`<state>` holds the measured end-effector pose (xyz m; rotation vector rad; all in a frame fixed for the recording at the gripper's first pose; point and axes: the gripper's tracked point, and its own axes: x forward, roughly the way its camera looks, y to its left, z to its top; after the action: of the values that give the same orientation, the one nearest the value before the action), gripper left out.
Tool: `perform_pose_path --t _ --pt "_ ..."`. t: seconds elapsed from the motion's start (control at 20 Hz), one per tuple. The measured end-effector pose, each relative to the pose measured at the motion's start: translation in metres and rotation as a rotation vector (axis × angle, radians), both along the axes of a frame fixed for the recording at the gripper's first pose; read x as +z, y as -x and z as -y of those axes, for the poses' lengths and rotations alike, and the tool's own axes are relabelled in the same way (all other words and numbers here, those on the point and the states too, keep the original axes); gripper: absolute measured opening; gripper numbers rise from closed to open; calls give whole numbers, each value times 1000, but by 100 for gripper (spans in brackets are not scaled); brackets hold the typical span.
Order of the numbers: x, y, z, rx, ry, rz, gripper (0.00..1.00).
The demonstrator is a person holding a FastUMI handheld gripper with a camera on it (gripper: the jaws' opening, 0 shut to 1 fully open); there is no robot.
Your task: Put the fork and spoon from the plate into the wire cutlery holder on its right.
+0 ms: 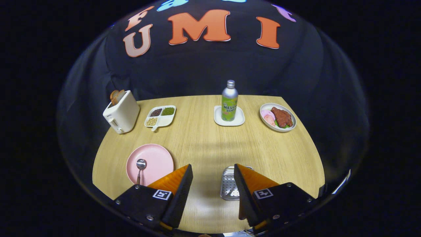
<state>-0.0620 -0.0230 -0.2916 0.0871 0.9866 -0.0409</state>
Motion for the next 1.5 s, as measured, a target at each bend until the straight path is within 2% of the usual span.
perform_pose_path --t 0.1,0.3,0.5,0.8,1.15,1.35,1.5 --pt "0 -3 -22 41 -10 14 81" --pt "-4 -5 -81 125 -67 32 84" --pt "-22 -1 -139 239 -64 16 89" --pt "-56 14 -203 335 -75 -124 92" --pt "-93 24 -236 396 -76 -275 92" --pt "-113 33 -238 420 -46 -360 88" --pt "-125 38 -234 428 -15 -413 74"
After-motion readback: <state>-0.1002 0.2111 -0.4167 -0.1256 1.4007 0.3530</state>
